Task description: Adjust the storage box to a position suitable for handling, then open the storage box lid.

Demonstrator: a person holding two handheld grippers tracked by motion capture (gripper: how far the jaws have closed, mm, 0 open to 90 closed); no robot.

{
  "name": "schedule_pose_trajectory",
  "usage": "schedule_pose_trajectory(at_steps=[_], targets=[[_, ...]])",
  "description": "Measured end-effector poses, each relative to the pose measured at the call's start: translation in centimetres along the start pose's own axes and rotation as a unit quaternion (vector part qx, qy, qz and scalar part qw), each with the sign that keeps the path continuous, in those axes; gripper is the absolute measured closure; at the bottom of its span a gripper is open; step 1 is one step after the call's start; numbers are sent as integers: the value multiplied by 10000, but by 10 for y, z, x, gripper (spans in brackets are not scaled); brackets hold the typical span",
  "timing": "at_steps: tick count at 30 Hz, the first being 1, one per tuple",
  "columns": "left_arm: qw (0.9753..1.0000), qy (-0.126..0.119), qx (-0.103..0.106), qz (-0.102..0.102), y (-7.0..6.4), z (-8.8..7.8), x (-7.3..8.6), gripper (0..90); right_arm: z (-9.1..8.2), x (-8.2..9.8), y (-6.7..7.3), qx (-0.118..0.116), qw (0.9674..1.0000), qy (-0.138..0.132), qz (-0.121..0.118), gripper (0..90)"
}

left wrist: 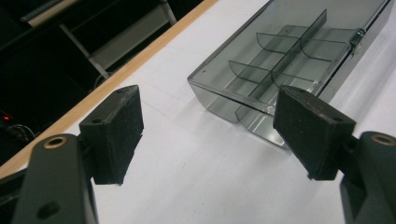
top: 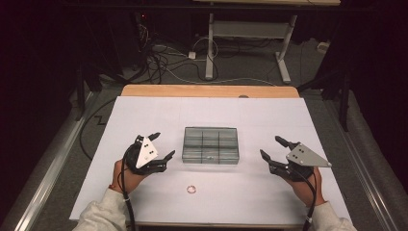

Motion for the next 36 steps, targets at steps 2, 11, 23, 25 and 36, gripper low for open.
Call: schedule_pose_trajectory(at_steps=[2,11,23,25,36], targets=[[10000,-48,3,23,-4,-4,6,239,-8,6,-1,103,9999,-61,30,296],[9998,208,20,1,-15,-13,29,238,-26,22,6,150,9998,-43,-108,290],[9972,591,231,-386,-28,-24,56,238,-27,42,26,-166,9993,210,-268,289],[9969,622,290,-385,-30,-23,56,237,-26,41,28,-209,9991,213,-297,292],[9949,461,577,-687,-23,-18,51,238,-8,38,46,-982,9900,643,-787,741]])
Point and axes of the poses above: each handheld gripper's, and its own axes: z roughly forward along the jaws, x roughly out of its underside, y roughly to its left, the point moved 1 cm from there along z, roughly forward along the jaws, and after that the axes turned 15 degrees about x, right-handed, at the moved point
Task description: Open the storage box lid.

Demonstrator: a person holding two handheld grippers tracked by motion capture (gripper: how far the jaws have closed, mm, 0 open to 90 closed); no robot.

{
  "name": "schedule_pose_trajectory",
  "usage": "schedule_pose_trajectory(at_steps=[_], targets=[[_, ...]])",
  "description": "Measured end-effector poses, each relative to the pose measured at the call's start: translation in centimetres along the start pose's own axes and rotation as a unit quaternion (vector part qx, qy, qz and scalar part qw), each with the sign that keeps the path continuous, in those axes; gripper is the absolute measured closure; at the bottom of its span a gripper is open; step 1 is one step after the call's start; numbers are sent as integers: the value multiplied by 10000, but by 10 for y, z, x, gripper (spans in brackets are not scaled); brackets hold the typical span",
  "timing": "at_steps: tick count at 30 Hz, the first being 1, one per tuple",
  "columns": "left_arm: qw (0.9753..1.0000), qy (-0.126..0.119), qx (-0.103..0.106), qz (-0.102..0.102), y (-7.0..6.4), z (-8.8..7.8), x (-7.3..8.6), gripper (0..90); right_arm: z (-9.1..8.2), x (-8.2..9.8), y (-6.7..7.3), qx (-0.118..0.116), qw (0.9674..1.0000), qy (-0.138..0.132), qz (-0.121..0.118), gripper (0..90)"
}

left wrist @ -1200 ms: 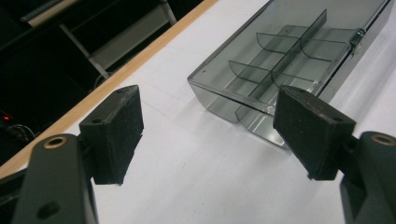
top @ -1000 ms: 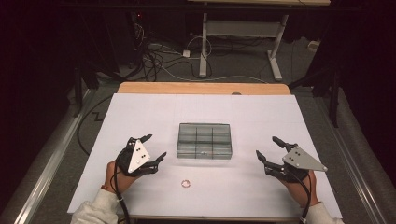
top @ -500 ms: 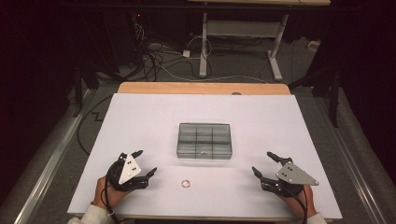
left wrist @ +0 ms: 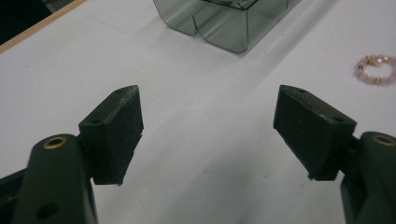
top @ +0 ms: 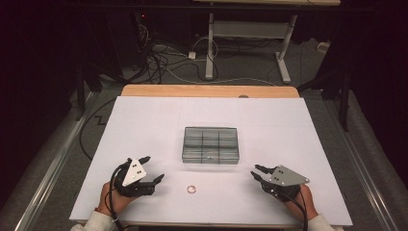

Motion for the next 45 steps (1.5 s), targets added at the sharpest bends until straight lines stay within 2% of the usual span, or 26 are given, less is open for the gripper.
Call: schedule_pose_trajectory(at_steps=[1,6,9,12,14,15,16,18,19,21,24,25,26,27,28,30,32,34,41,45], targets=[[9999,31,70,-82,1,2,-2,238,5,-4,5,-155,9998,91,-94,812],[9992,-22,311,-255,12,13,-15,238,17,-15,12,-377,9987,219,-269,900],[9981,-31,507,-346,18,22,-24,238,22,-20,13,-432,9984,243,-280,900],[9978,9,583,-310,19,30,-32,238,31,-26,17,-542,9979,252,-243,900],[9974,15,631,-346,19,36,-35,238,37,-31,22,-596,9974,253,-319,900],[9972,60,653,-347,18,39,-36,238,46,-36,26,-650,9970,232,-358,900],[9972,107,655,-347,18,42,-37,238,46,-36,26,-650,9970,232,-358,900],[9967,149,702,-387,18,47,-39,240,58,-44,34,-697,9963,246,-433,900],[9961,130,743,-462,20,51,-41,241,62,-46,36,-731,9961,235,-433,900],[9954,122,815,-482,20,53,-42,244,65,-48,38,-767,9959,218,-432,900],[9935,70,1045,-455,20,57,-46,354,77,-56,45,-808,9953,210,-497,900],[9926,59,1137,-432,20,58,-47,354,77,-56,45,-808,9953,210,-497,900],[9917,66,1216,-414,19,59,-49,440,81,-58,48,-807,9949,225,-570,900],[9918,91,1208,-408,19,61,-50,440,81,-58,48,-807,9949,225,-570,900],[9918,114,1206,-417,19,62,-51,484,84,-59,50,-814,9948,227,-573,900],[9907,83,1273,-479,20,63,-52,486,85,-59,51,-809,9948,228,-584,900],[9907,77,1263,-501,20,64,-53,507,86,-60,52,-831,9945,237,-587,900],[9903,79,1250,-597,20,63,-54,537,87,-61,54,-816,9944,229,-629,900],[9892,104,1200,-837,21,64,-55,561,88,-63,57,-803,9946,177,-629,900],[9860,14,1311,-1033,24,64,-54,567,88,-66,58,-780,9950,105,-616,900]])
Point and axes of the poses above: each handheld gripper's, and its own axes: z roughly forward along the jaws, x roughly out of its underside, y roughly to its left, the point moved 1 cm from there along z, roughly forward along the jaws, and after that the axes turned 15 degrees about x, right-handed, at the moved point
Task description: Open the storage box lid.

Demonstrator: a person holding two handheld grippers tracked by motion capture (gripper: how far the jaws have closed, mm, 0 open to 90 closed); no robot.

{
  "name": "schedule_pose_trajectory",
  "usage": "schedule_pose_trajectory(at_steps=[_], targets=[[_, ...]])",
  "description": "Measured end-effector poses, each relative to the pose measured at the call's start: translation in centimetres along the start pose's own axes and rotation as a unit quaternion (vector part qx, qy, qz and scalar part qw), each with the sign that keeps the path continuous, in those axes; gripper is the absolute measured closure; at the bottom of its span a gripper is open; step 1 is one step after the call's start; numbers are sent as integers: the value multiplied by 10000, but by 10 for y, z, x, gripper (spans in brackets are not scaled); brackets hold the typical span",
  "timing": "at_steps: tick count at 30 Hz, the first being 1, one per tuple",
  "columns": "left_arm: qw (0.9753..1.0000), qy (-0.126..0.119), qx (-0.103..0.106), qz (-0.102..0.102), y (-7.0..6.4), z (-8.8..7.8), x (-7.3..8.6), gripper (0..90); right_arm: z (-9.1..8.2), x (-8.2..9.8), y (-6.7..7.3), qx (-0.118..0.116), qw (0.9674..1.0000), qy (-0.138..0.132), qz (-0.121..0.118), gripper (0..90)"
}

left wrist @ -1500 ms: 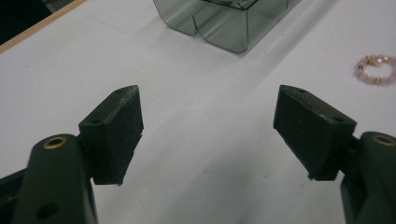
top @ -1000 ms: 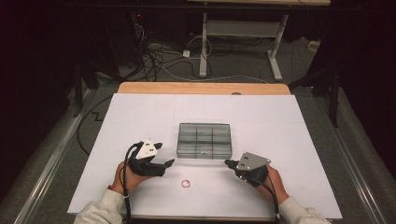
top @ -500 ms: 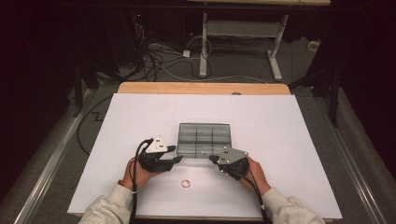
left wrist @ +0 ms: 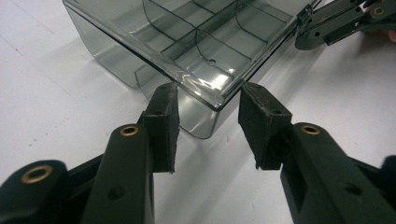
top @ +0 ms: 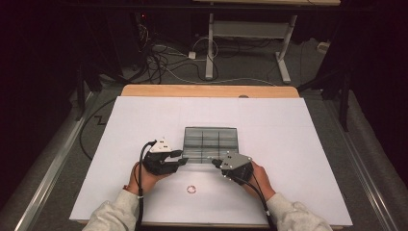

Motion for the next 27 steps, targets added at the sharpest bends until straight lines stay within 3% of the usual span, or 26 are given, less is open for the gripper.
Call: schedule_pose_trajectory(at_steps=[13,19,21,24,27], targets=[[9998,-213,-67,9,-4,-2,-5,601,-4,-5,0,170,9996,-211,36,900],[9993,-327,-138,109,-5,-5,-9,601,-21,-9,-10,211,9987,-430,163,849],[9992,-341,-148,143,-5,-6,-10,601,-35,-13,-17,282,9970,-676,238,789],[9991,-335,-205,174,-6,-8,-13,601,-44,-14,-21,404,9955,-815,259,722],[9987,-369,-284,229,-6,-10,-16,601,-52,-13,-29,720,9930,-927,159,639]])
Point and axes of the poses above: each handheld gripper's, and its own axes: z roughly forward along the jaws, x roughly out of its underside, y roughly to its left, the point moved 1 cm from there along z, roughly forward along the jaws, and after that the axes turned 15 degrees about x, right-handed, at the moved point
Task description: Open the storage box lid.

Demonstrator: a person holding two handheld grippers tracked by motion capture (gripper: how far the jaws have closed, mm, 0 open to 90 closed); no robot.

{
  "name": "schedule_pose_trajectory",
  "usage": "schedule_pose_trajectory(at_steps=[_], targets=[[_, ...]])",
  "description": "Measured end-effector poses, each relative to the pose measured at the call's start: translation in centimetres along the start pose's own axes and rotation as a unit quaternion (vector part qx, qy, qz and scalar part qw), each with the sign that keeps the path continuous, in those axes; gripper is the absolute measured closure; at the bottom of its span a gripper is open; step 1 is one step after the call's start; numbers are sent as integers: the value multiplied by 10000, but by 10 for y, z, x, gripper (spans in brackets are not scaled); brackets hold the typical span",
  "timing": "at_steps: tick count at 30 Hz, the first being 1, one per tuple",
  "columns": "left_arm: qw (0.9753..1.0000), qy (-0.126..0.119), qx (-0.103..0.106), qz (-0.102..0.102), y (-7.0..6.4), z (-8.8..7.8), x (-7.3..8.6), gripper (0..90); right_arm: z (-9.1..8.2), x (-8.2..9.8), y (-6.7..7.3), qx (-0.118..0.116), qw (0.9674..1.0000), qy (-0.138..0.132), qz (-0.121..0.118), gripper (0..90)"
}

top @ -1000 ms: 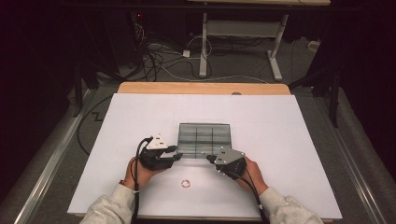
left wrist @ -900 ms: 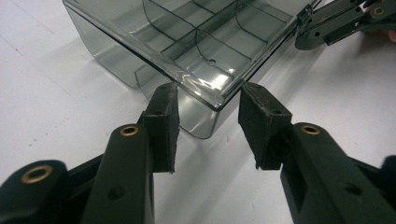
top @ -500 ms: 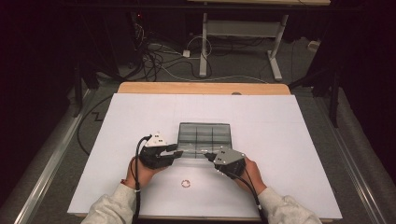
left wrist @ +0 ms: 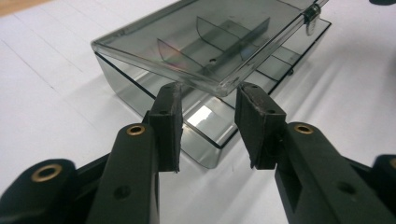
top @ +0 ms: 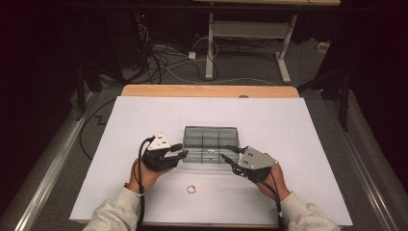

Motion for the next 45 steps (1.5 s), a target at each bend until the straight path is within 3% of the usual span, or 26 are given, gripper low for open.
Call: schedule_pose_trajectory(at_steps=[3,8,11,15,16,19,26,30,34,41,45], targets=[[9998,18,-116,133,-2,-1,-3,601,-1,5,-8,302,9992,80,-236,563],[9992,9,-291,290,-4,-1,-9,600,4,14,-18,508,9978,306,-306,512],[9983,7,-437,392,-6,-1,-11,600,7,15,-22,697,9956,331,-528,558],[9969,-10,-600,516,-6,0,-15,600,11,16,-29,841,9945,392,-484,667],[9962,5,-658,566,-6,1,-16,600,12,17,-31,868,9944,389,-454,689],[9913,55,-1002,846,-6,3,-21,599,14,16,-39,910,9945,369,-371,739],[9855,143,-1255,1136,0,8,-32,601,18,5,-48,1037,9935,248,-390,809],[9882,3,-1124,1044,7,9,-36,602,21,0,-55,1020,9941,226,-304,836],[9890,-96,-1084,1001,10,9,-38,601,26,-4,-60,996,9944,238,-262,834],[9887,-356,-1204,822,16,-4,-39,558,30,-7,-67,950,9952,245,-39,834],[9867,-456,-1322,833,20,-6,-46,546,33,-9,-70,940,9952,264,32,832]])
Point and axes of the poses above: each handheld gripper's, and its own axes: z roughly forward along the jaws, x roughly out of its underside, y roughly to its left, the point moved 1 cm from there along z, roughly forward along the jaws, and after that the axes turned 15 degrees about x, right-handed, at the moved point
